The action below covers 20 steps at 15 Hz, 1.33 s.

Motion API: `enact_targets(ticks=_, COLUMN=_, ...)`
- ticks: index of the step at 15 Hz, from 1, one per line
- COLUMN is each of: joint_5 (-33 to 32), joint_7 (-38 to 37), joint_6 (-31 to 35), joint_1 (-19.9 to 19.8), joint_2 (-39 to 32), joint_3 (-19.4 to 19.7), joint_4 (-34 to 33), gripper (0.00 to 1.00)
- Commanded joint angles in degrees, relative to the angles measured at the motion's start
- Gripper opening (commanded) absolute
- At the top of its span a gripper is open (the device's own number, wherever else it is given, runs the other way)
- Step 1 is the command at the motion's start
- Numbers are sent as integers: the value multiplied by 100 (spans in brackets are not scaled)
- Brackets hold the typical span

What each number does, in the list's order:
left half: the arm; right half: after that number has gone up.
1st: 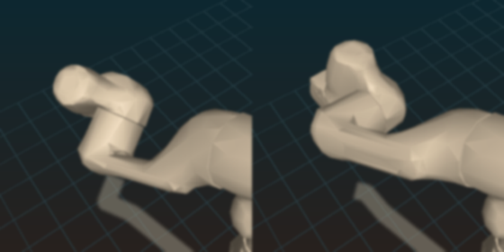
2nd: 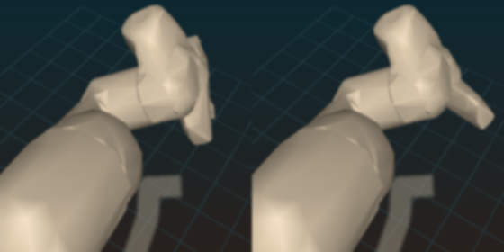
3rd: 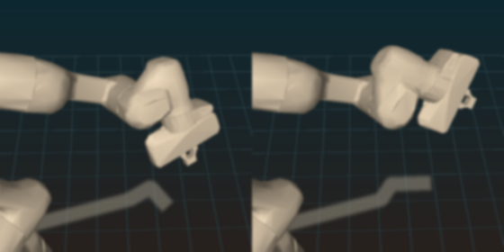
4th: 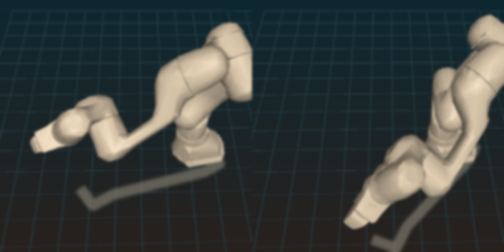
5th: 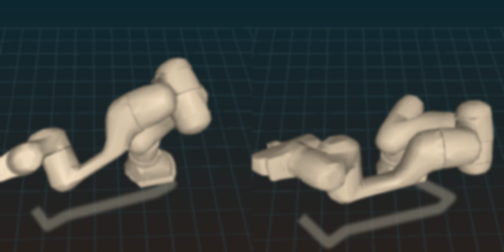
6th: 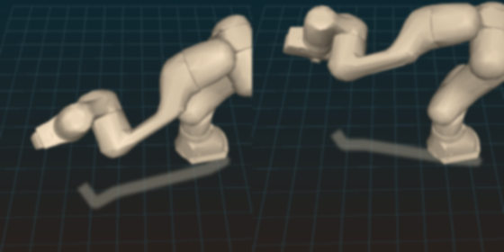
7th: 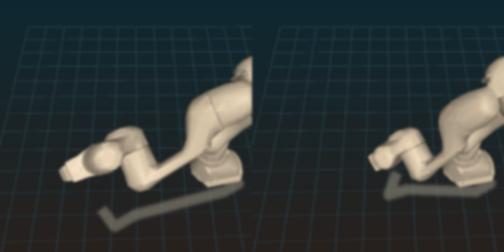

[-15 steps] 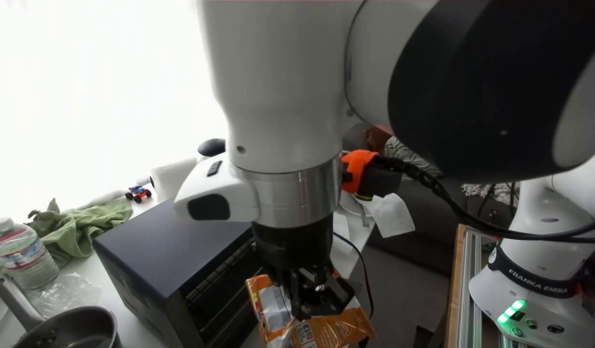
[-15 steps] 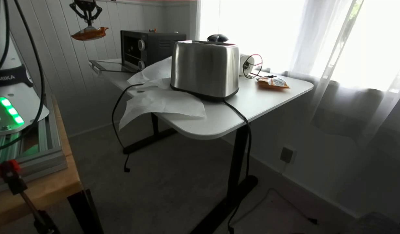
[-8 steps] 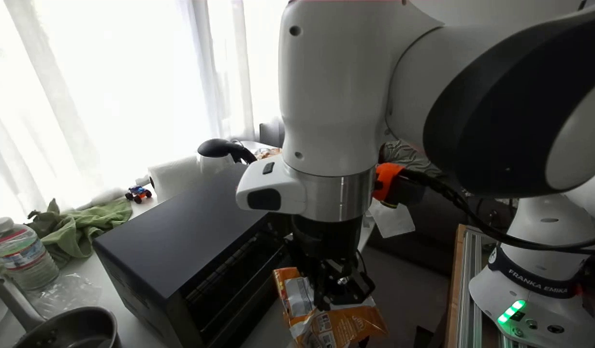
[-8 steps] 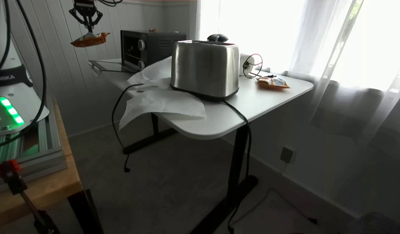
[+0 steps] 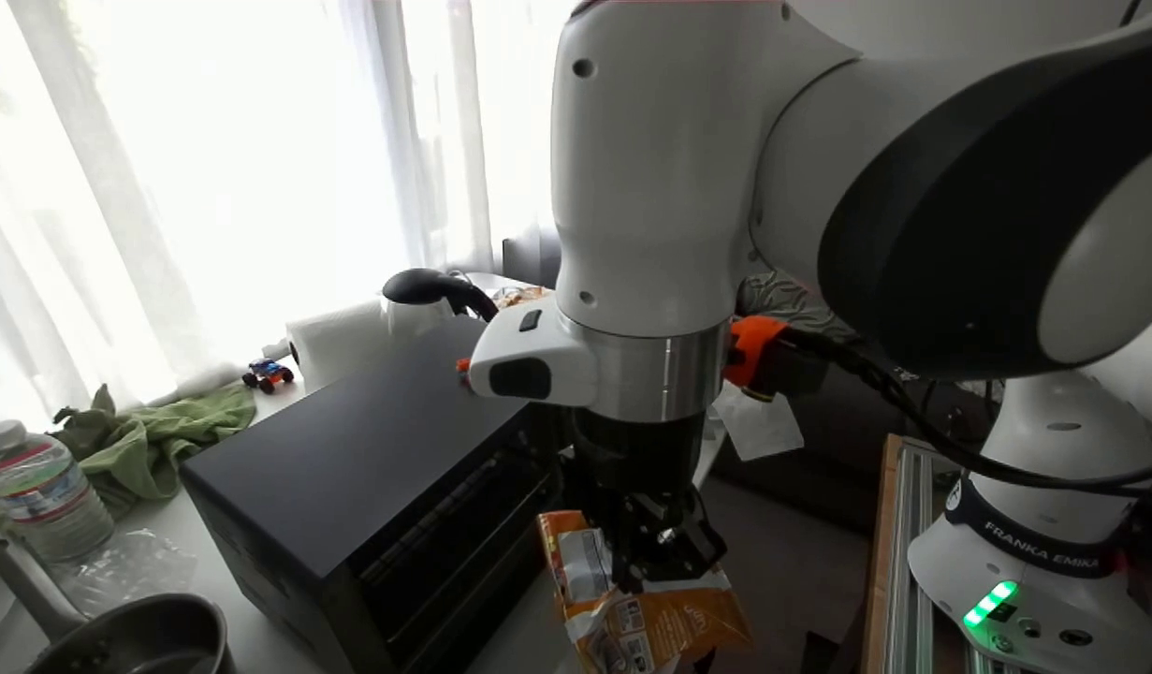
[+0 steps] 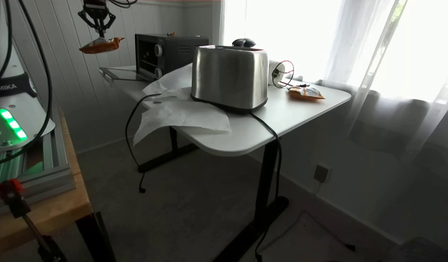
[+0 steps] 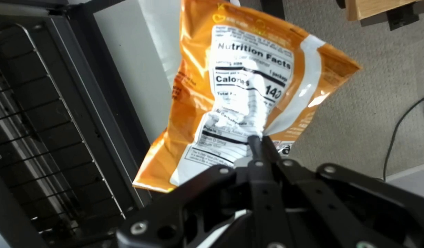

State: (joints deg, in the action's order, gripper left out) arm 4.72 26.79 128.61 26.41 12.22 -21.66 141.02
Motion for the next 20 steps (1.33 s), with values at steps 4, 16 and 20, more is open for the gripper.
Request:
enact_targets(ticks=4, joint_5=669, joint_7=40, joint_6=1184, joint_1=-56, joint_2=269, joint_3=503, joint_4=838, gripper=0)
enact_targets(ticks=16, joint_5=1432, joint_7=-47, joint_6=3556, joint_1=77, joint_2=225, joint_3=1155, joint_4=1685, gripper=0)
enact_targets(ticks=20, joint_5=1714, joint_7=-28, joint_6=3984, joint_1=238, joint_2=133, joint_3=1396, joint_4=1706, gripper=0)
